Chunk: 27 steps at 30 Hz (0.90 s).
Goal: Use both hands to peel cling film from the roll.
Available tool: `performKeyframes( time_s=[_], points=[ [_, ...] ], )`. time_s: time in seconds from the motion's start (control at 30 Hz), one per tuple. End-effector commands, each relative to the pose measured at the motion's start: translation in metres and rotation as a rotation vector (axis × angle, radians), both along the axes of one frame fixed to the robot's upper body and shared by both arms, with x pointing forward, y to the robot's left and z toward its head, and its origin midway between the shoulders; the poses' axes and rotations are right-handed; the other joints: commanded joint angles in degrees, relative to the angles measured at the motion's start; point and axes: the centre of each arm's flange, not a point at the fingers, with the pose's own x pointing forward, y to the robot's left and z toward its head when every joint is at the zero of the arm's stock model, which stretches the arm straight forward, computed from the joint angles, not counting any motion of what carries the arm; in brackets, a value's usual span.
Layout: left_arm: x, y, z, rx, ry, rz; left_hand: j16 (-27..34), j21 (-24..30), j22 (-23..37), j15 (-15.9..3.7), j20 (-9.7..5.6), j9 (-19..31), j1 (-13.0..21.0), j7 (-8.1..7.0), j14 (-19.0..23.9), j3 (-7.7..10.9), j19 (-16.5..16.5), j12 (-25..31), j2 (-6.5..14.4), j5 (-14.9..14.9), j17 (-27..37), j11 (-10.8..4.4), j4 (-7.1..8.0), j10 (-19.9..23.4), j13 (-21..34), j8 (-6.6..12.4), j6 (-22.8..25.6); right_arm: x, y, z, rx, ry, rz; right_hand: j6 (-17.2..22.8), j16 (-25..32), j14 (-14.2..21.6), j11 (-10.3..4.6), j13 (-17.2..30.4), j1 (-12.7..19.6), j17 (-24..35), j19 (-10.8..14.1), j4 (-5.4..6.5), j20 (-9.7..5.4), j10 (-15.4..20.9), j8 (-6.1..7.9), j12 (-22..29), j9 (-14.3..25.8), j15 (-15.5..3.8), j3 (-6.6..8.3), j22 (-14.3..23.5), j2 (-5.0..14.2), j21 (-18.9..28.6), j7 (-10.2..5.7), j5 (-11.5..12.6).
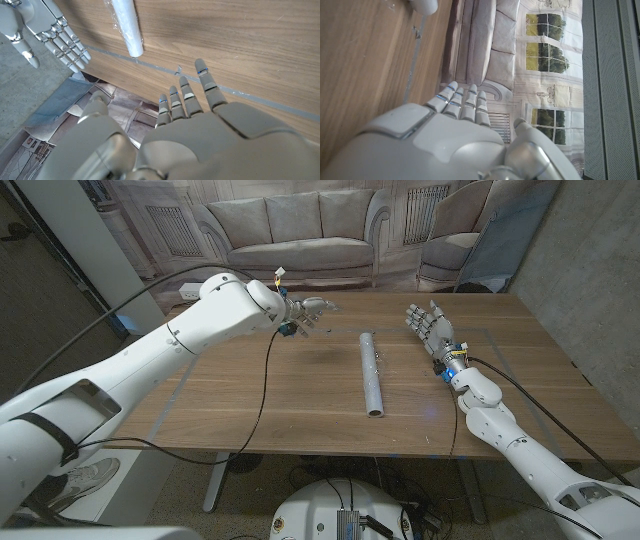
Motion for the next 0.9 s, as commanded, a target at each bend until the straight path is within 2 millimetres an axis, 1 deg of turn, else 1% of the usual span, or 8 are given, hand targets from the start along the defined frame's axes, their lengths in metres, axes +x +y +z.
performKeyframes(
  time_s=[0.03, 0.23, 0.4, 0.7, 0.9],
  points=[
    [-0.004, -0.018, 0.007, 0.027, 0.104, 0.018, 0.34, 0.54, 0.16, 0.4, 0.11, 0.3, -0.02, 0.65, 1.26, -0.36, 1.57, 0.37, -0.63, -0.23, 0.13, 0.5, 0.04, 0.96, 0.17, -0.08, 0.83, 0.001, -0.001, 0.0, -0.003, -0.022, 0.029, 0.61, 0.18, 0.52, -0.07, 0.26, 0.12, 0.15, 0.52, -0.12, -0.59, 0.63, 0.36, 0.28, 0.21, -0.19, 0.44, 0.24, 2.83, 0.23, 0.13, 0.12],
    [0.001, -0.029, 0.02, 0.058, 0.175, 0.033, 0.46, 0.66, 0.14, 0.33, 0.11, 0.32, -0.09, 0.65, 2.02, -0.49, 2.55, 0.38, -0.67, -0.22, 0.1, 0.84, 0.1, 1.23, 0.17, -0.21, 0.89, 0.002, -0.004, 0.0, 0.0, -0.03, 0.04, 0.67, 0.18, 0.55, -0.12, 0.26, 0.13, 0.15, 0.52, -0.14, -0.57, 0.64, 0.37, 0.27, 0.21, -0.23, 0.5, 0.24, 2.81, 0.23, 0.06, 0.11],
    [0.004, -0.038, 0.03, 0.118, 0.185, 0.054, 0.52, 0.76, 0.13, 0.17, 0.07, 0.33, -0.13, 0.86, 2.46, -0.58, 3.24, 0.3, -0.72, -0.21, 0.08, 0.9, 0.13, 1.21, 0.17, -0.17, 1.22, 0.004, -0.008, 0.0, 0.008, -0.034, 0.044, 0.72, 0.17, 0.6, -0.11, 0.25, 0.14, 0.14, 0.52, -0.17, -0.56, 0.71, 0.37, 0.27, 0.21, -0.26, 0.56, 0.24, 2.81, 0.23, 0.03, 0.11],
    [0.012, -0.063, 0.049, 0.27, 0.227, 0.118, 0.42, 0.9, 0.11, -0.01, 0.04, 0.35, -0.08, 1.28, 2.7, -0.69, 4.36, 0.32, -0.8, -0.2, 0.03, 0.95, 0.12, 1.53, 0.18, -0.17, 1.57, 0.009, -0.017, -0.005, 0.034, -0.036, 0.055, 0.71, 0.19, 0.72, -0.04, 0.25, 0.13, 0.15, 0.59, -0.19, -0.56, 0.86, 0.33, 0.29, 0.21, -0.24, 0.65, 0.23, 2.76, 0.26, 0.03, 0.09],
    [0.016, -0.081, 0.055, 0.358, 0.259, 0.132, 0.31, 0.95, 0.08, -0.37, 0.06, 0.36, 0.22, 1.2, 2.8, -0.68, 5.0, 0.21, -0.9, -0.18, -0.02, 0.77, -0.05, 1.45, 0.18, -0.22, 1.64, 0.013, -0.021, -0.008, 0.056, -0.041, 0.062, 0.77, 0.2, 0.79, -0.05, 0.25, 0.1, 0.15, 0.65, -0.18, -0.56, 0.93, 0.33, 0.29, 0.21, -0.29, 0.71, 0.23, 2.74, 0.27, 0.0, 0.07]
  ],
)
